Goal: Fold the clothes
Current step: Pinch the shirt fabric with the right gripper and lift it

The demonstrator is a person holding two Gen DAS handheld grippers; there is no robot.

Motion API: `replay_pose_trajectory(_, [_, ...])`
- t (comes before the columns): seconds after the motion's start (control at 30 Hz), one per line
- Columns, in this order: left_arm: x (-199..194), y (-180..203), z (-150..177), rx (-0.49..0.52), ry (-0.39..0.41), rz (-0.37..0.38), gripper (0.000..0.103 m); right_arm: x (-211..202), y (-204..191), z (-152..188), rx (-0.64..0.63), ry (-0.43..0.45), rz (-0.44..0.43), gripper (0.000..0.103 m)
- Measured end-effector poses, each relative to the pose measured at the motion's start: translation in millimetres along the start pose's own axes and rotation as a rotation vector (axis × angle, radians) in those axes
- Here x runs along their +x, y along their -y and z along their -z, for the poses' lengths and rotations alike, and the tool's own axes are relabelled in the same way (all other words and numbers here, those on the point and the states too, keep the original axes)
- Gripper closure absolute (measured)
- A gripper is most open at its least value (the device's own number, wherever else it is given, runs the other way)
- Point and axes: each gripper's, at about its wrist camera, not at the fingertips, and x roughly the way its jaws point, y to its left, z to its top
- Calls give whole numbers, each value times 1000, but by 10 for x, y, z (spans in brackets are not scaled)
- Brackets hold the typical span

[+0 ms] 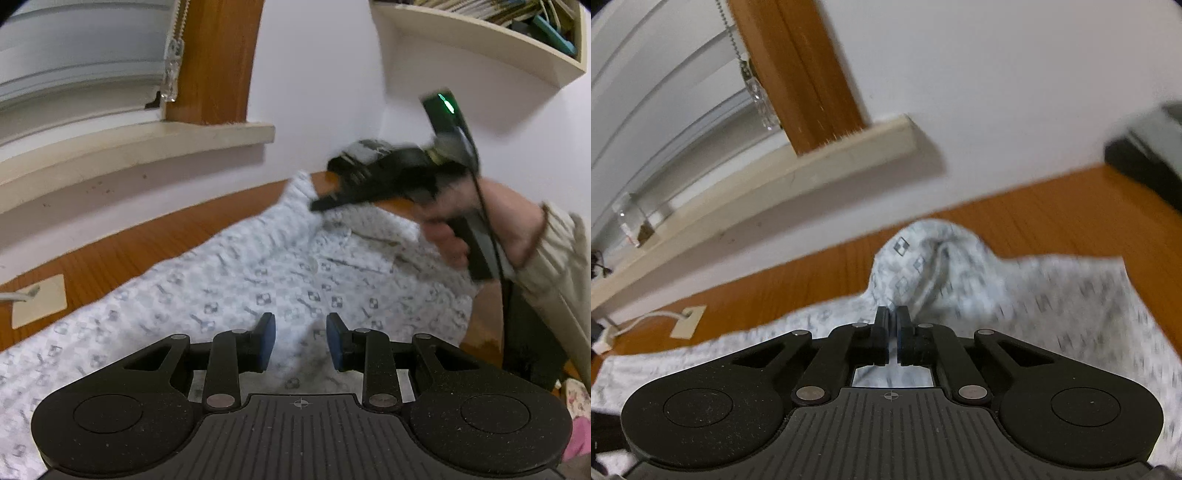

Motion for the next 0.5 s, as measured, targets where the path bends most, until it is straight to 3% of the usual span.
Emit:
replay_pose_trajectory(0.07, [1,-8,-29,-7,0,8,63,23,32,51,9,-8,11,86])
replay_pose_trajectory(0.13, [40,6,-27,-6,-11,18,60,56,48,46,33,7,9,83])
replay_pose_trajectory(0.23, [75,42,-13,8,-20,18,60,118,67,-42,52,17,11,66])
replay_pose_trajectory(0.37, [82,100,10,37,-20,2,60,264,80,-108,39,-11,18,63])
replay_pose_trajectory(0.4, [84,115,16,44,-20,-2,68,261,96,-114,49,-5,12,64])
replay_pose_trajectory(0.43, [86,129,22,51,-20,-6,102,249,115,-119,62,2,4,76])
replay_pose_trajectory(0.47, [88,144,27,59,-20,-10,103,237,135,-124,76,10,-4,93])
replay_pose_trajectory(0.5, [90,158,33,66,-20,-14,103,225,154,-129,89,18,-11,94])
